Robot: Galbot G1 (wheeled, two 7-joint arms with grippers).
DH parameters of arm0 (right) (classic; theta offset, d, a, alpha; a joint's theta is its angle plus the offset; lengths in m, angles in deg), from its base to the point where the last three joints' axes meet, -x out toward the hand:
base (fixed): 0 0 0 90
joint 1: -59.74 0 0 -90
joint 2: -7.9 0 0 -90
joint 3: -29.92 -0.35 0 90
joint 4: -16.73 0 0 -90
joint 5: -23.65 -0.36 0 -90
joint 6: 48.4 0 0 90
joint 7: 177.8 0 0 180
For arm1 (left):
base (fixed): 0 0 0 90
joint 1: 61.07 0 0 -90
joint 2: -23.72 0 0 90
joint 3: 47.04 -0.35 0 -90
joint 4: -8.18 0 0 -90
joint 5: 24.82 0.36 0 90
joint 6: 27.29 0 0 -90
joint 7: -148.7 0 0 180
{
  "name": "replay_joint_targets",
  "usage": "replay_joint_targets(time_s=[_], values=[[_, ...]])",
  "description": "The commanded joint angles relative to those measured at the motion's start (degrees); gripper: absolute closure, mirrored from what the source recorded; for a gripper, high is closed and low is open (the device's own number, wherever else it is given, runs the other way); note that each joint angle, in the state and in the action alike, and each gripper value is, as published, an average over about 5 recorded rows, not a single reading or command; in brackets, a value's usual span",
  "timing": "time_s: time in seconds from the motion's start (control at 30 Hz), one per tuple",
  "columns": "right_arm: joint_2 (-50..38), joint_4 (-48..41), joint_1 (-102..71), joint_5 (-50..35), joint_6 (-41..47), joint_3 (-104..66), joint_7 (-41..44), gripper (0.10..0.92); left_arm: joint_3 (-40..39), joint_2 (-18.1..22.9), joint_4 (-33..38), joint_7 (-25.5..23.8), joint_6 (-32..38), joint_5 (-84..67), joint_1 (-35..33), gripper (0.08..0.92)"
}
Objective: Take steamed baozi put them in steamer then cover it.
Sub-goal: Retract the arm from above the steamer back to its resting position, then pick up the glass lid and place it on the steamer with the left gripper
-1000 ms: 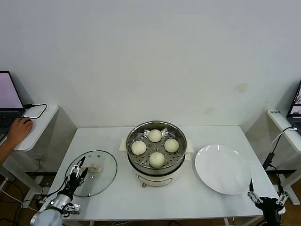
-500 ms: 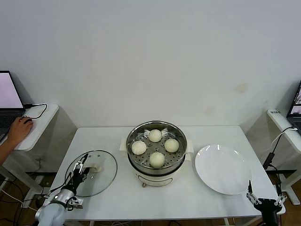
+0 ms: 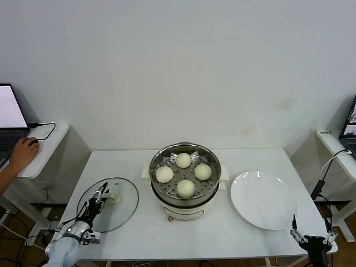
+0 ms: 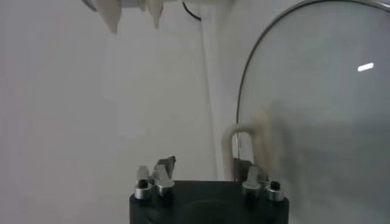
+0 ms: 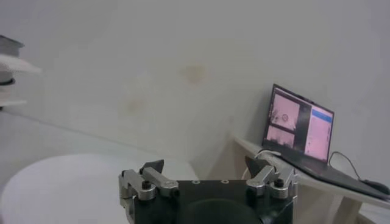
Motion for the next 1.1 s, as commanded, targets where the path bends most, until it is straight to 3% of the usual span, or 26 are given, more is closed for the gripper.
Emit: replay_joint_targets(time_s=[0.03, 0.23, 0.4, 0.67, 0.83, 1.1], values=[[0.07, -0.12, -0.14, 0.23, -0.3, 0.34, 0.0, 0.202, 0.14, 0.24, -0.86, 1.15, 0.73, -0.71, 0.52, 0.544], [-0.07, -0.14, -0.32, 0.36, -0.65, 1.1, 0.0, 0.203, 1.2, 0.56, 0.36, 4.53, 2.31, -2.67, -0.49, 0.718], [-0.55, -0.32, -0.23, 0.39, -0.76, 2.06, 0.08, 0.202, 2.89, 0.11, 7.28, 5.79, 0.85, -5.41, -4.32, 0.848], [-1.61, 0.1, -0.33, 0.52, -0.67, 3.66, 0.19, 0.202, 5.99, -1.56, 25.91, 3.26, -11.82, -10.33, -13.97, 0.867], [-2.23, 0.11, -0.51, 1.07, -0.96, 4.74, 0.24, 0.203, 6.76, -4.55, 37.24, -2.99, -19.18, -15.78, -17.24, 0.867], [-1.91, -1.15, 0.01, 2.39, -1.56, 6.34, -0.41, 0.203, 0.24, -12.2, 48.84, -10.57, -29.94, -24.11, -13.73, 0.867]])
